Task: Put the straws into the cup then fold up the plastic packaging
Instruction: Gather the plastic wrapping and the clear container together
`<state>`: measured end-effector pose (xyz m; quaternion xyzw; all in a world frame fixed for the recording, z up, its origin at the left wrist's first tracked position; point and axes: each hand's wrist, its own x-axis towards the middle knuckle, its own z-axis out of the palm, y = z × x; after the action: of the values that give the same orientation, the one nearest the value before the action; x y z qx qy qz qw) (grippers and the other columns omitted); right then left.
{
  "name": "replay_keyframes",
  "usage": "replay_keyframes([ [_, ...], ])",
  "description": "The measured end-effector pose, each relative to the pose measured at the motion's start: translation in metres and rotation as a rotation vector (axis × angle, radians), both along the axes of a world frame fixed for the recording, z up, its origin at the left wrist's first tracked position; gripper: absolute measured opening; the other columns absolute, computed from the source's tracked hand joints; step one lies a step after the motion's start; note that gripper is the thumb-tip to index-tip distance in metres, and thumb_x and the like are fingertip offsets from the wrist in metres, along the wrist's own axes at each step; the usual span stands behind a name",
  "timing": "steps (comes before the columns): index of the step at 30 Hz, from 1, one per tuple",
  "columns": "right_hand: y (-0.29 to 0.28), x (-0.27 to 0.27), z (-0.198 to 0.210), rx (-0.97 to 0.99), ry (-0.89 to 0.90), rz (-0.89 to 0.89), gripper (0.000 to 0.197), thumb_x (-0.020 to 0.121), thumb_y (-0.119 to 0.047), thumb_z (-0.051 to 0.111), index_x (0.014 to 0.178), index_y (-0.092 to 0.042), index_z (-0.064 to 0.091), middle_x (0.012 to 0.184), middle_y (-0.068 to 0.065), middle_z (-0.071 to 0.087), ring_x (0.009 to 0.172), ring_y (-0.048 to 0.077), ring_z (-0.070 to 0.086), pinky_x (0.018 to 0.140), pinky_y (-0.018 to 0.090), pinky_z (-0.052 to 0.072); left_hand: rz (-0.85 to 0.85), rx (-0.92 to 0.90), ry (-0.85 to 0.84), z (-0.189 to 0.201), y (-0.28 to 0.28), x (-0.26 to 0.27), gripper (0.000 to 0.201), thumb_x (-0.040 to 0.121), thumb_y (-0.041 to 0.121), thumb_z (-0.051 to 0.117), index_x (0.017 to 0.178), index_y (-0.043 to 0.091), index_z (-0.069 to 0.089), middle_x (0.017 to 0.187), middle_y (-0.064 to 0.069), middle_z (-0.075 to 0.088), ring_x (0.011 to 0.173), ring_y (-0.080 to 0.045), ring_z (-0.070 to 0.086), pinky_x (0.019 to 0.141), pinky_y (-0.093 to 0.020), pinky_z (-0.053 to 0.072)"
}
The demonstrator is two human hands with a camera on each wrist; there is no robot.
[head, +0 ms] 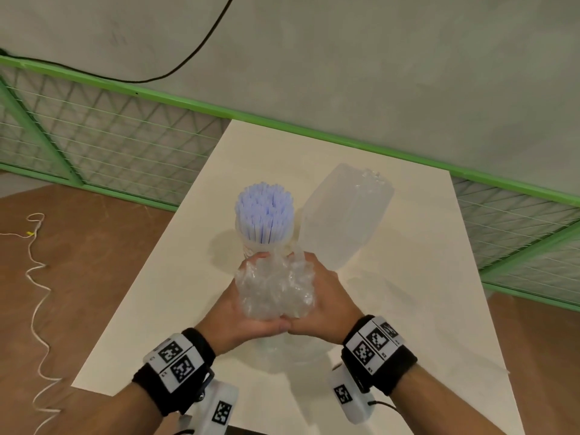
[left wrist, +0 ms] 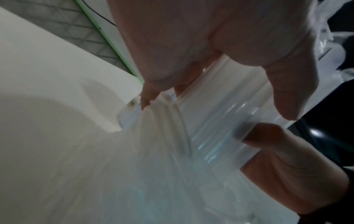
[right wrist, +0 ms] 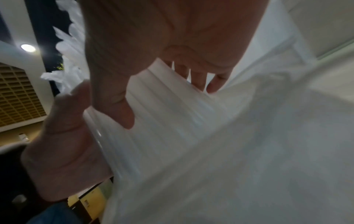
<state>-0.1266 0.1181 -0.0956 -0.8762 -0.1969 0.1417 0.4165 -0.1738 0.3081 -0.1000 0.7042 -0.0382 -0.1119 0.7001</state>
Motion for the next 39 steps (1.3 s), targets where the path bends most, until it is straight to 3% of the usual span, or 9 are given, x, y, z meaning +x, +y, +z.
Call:
replay_keyframes([
  [2, 0.004, 0.002, -0.003, -0.014, 0.062, 0.019, 0.103, 0.052, -0.044, 0.080, 0.140, -0.044, 0.026, 0.119, -0.018, 0.058, 0.115, 0.020, 0.056, 0.096, 0.045, 0.048, 0.072, -0.032, -0.003, -0.004, -0.001, 0.002, 0.079, 0.056, 0.016, 0.091, 0.122, 0.034, 0.053, 0.117, -0.001, 0.069, 0.112, -0.017, 0.065, 0.094, -0.037, 0.052],
  [4, 0.005, 0.005, -0.001, -0.018, 0.073, 0.034, 0.105, 0.054, -0.041, 0.079, 0.143, -0.043, 0.023, 0.121, -0.015, 0.058, 0.116, 0.021, 0.056, 0.096, 0.045, 0.049, 0.109, -0.053, -0.030, 0.000, -0.002, 0.004, 0.072, 0.055, 0.014, 0.091, 0.114, 0.040, 0.059, 0.113, -0.002, 0.071, 0.107, -0.018, 0.067, 0.088, -0.032, 0.053],
  [11, 0.014, 0.019, 0.006, 0.110, -0.037, 0.087, 0.106, 0.055, -0.038, 0.082, 0.145, -0.034, 0.026, 0.142, -0.007, 0.040, 0.132, 0.018, 0.044, 0.106, 0.045, 0.042, 0.188, -0.037, -0.112, 0.003, 0.004, 0.009, 0.087, 0.048, 0.025, 0.092, 0.120, 0.049, 0.051, 0.122, 0.007, 0.063, 0.118, -0.017, 0.060, 0.096, -0.032, 0.052],
  [16, 0.017, 0.016, -0.012, 0.094, 0.029, 0.057, 0.104, 0.053, -0.039, 0.081, 0.145, -0.025, 0.033, 0.135, -0.009, 0.048, 0.125, 0.008, 0.051, 0.101, 0.040, 0.047, 0.149, 0.033, 0.022, -0.017, 0.005, 0.011, 0.093, 0.048, 0.033, 0.095, 0.128, 0.031, 0.048, 0.120, -0.002, 0.066, 0.117, -0.019, 0.061, 0.100, -0.049, 0.049],
  [21, 0.016, 0.022, -0.016, 0.004, -0.102, 0.035, 0.106, 0.049, -0.048, 0.083, 0.143, -0.028, 0.039, 0.132, -0.012, 0.050, 0.121, 0.010, 0.050, 0.100, 0.037, 0.044, 0.123, 0.025, 0.023, -0.011, 0.009, 0.017, 0.090, 0.050, 0.028, 0.093, 0.130, 0.022, 0.052, 0.120, -0.001, 0.068, 0.116, -0.016, 0.062, 0.102, -0.044, 0.049],
  [26, 0.018, 0.015, -0.020, -0.165, -0.161, 0.040, 0.115, 0.044, -0.067, 0.063, 0.147, -0.027, 0.032, 0.135, -0.017, 0.038, 0.119, -0.002, 0.022, 0.098, 0.015, 0.015, 0.050, -0.014, 0.037, -0.016, 0.011, 0.013, 0.111, 0.057, 0.012, 0.091, 0.146, 0.038, 0.030, 0.135, 0.007, 0.056, 0.126, -0.009, 0.053, 0.100, -0.026, 0.048],
  [31, 0.016, 0.018, -0.011, -0.225, -0.187, 0.093, 0.116, 0.051, -0.063, 0.073, 0.150, -0.028, 0.024, 0.143, -0.013, 0.037, 0.129, 0.007, 0.030, 0.103, 0.026, 0.019, 0.120, -0.081, 0.132, -0.016, 0.010, 0.009, 0.094, 0.044, 0.024, 0.094, 0.127, 0.013, 0.052, 0.115, -0.007, 0.069, 0.111, -0.017, 0.066, 0.082, -0.023, 0.054],
  [35, 0.014, 0.015, -0.012, -0.234, -0.156, 0.098, 0.120, 0.052, -0.069, 0.070, 0.152, -0.028, 0.018, 0.147, -0.009, 0.032, 0.132, 0.009, 0.028, 0.105, 0.028, 0.020, 0.114, -0.062, 0.153, -0.016, 0.008, 0.004, 0.082, 0.048, 0.025, 0.094, 0.122, 0.020, 0.059, 0.112, -0.002, 0.072, 0.109, -0.017, 0.067, 0.087, -0.031, 0.056],
  [39, 0.012, 0.013, -0.026, -0.144, -0.027, 0.058, 0.125, 0.049, -0.063, 0.079, 0.150, -0.036, 0.012, 0.145, -0.010, 0.037, 0.134, 0.015, 0.034, 0.112, 0.036, 0.024, 0.108, -0.070, 0.148, -0.019, 0.007, 0.003, 0.094, 0.053, 0.021, 0.095, 0.135, 0.029, 0.048, 0.125, -0.003, 0.066, 0.120, -0.021, 0.060, 0.097, -0.041, 0.050],
])
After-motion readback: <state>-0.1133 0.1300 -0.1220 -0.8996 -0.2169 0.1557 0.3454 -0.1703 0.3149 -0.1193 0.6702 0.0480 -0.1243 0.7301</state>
